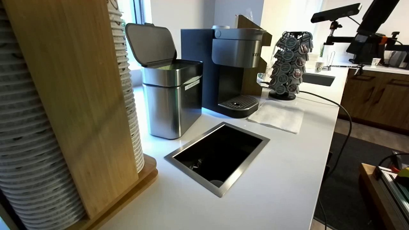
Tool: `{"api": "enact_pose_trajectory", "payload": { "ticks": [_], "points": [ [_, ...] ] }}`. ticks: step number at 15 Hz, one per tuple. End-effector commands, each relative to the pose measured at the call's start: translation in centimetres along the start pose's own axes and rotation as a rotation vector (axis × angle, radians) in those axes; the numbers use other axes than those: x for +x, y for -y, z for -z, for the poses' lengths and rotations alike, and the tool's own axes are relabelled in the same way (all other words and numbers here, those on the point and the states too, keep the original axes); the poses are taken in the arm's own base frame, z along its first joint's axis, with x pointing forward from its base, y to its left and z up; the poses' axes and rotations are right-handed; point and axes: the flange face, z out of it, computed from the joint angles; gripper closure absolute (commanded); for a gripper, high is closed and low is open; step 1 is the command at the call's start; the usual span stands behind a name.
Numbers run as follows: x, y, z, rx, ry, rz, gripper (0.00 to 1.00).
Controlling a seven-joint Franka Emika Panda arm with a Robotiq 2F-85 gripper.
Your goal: Use the tissue to wipe the counter
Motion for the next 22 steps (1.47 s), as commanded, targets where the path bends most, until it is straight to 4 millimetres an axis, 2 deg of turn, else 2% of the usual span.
{"api": "enact_pose_trajectory", "payload": {
  "ticks": [1,5,8,9,13,18,20,21,22],
  "points": [
    [0.3,-2.7,-2.9,0.043,0.055,-0.086,0.00],
    [1.2,-6.5,-7.4,0.190,0.018,-0.149,0.00],
    [2.0,-8.2,-10.9,0.270,-0.057,-0.108,0.00],
    [3.3,-9.0,-11.4,0.287,-0.068,-0.082,0.00],
    [3.7,-10.0,-15.5,0.331,-0.045,-0.008,0.00],
    [3.8,-10.7,-19.7,0.341,0.068,0.031,0.00],
    [3.9,-10.8,-21.0,0.321,0.107,0.019,0.00],
    [3.4,-10.5,-19.5,0.330,0.083,0.021,0.00],
    [3.4,-10.6,-20.1,0.327,0.100,0.018,0.00]
  ]
}}
